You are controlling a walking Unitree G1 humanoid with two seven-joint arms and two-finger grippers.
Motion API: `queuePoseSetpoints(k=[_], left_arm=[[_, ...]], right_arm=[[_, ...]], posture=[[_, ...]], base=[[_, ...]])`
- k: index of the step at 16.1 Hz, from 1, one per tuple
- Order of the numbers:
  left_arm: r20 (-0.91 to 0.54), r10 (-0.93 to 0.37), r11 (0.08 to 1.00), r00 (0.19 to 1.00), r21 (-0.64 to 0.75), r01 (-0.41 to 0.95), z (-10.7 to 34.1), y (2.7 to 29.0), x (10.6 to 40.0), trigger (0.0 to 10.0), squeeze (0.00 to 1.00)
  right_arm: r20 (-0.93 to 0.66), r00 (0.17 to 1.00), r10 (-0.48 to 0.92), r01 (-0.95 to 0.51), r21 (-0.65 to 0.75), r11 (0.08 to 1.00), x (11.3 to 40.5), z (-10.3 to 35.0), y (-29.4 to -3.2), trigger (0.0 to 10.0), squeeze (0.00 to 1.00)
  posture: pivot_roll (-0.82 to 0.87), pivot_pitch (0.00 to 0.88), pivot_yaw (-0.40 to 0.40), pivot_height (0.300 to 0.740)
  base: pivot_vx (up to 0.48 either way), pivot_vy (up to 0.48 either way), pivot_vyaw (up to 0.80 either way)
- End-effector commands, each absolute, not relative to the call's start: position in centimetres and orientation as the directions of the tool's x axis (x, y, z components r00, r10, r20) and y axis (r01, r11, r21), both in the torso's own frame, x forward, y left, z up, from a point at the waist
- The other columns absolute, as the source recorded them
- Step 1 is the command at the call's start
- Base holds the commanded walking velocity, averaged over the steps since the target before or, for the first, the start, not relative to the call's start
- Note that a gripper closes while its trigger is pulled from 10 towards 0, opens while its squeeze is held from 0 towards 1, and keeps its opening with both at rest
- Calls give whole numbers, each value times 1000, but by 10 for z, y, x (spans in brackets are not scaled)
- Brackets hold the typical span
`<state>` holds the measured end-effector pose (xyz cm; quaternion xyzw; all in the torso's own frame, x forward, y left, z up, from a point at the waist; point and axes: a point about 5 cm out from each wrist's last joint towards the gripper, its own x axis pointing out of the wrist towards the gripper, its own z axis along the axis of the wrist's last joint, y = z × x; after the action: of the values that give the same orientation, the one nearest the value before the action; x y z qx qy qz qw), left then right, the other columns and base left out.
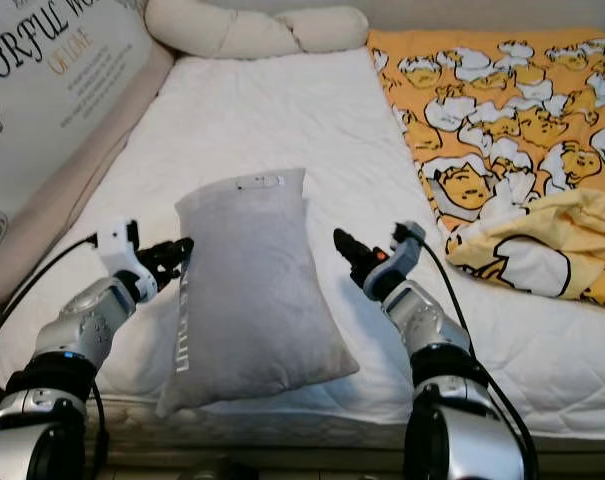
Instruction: Clean up the room
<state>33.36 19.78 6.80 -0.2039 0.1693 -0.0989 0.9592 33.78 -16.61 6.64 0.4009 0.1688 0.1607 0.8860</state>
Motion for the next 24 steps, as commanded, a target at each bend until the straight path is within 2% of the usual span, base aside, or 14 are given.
queuePoseSetpoints(k=[1,4,6,11,12,13,14,15,16,17,18,19,20,24], left_arm=[[-275,-258,871,926,-481,100,68,200,336,10000,1000],[-275,-350,806,895,-575,139,57,192,329,10000,1000],[-204,-468,674,860,-711,198,47,185,315,10000,1000],[-250,-585,644,771,-722,254,35,161,307,10000,1000],[-235,-608,625,759,-731,274,36,156,308,10000,1000],[-212,-635,604,743,-736,306,39,148,309,10000,1000],[-211,-645,605,735,-729,321,40,145,310,10000,1000],[-231,-670,620,706,-698,359,40,136,310,10000,1000],[-263,-690,640,675,-656,399,37,129,309,10000,435],[-284,-707,644,648,-637,423,35,124,308,10000,0],[-303,-721,646,623,-619,447,34,120,307,4980,0],[-312,-724,649,615,-613,452,34,119,306,4549,0],[-323,-722,657,612,-599,458,34,118,307,0,0],[-281,-745,638,605,-564,524,45,111,314,0,0]], right_arm=[[-146,892,428,-139,812,567,341,69,-165,10000,1000],[-121,883,454,-124,872,474,339,67,-165,10000,1000],[-111,850,516,-140,895,423,335,61,-154,10000,1000],[-174,765,620,-129,902,412,325,47,-128,10000,1000],[-219,744,632,-116,888,444,322,42,-125,10000,1000],[-283,718,636,-97,864,494,318,35,-122,10000,110],[-312,706,636,-92,850,518,316,32,-120,10000,0],[-357,687,633,-96,819,566,312,26,-120,10000,0],[-366,687,628,-106,804,585,310,24,-120,10000,0],[-367,707,604,-113,785,609,312,23,-123,3922,0],[-355,718,599,-126,780,613,312,24,-125,0,0],[-351,718,601,-129,781,611,313,25,-126,0,0],[-348,722,598,-131,780,612,313,25,-127,0,0],[-295,748,594,-152,796,586,317,31,-128,0,0]], posture=[[-77,0,85,740],[-82,0,83,740],[-81,0,78,740],[-69,0,67,740],[-71,0,69,740],[-75,0,72,740],[-75,0,72,740],[-78,0,73,740],[-81,0,76,740],[-85,0,78,740],[-88,0,81,740],[-88,0,81,740],[-87,0,77,740],[-81,0,75,740]], base=[[0,0,0],[0,0,0],[0,0,0],[0,0,0],[0,0,0],[0,0,0],[0,0,0],[0,0,0],[0,0,0],[0,0,0],[0,0,0],[0,0,0],[0,0,0],[0,0,0]])
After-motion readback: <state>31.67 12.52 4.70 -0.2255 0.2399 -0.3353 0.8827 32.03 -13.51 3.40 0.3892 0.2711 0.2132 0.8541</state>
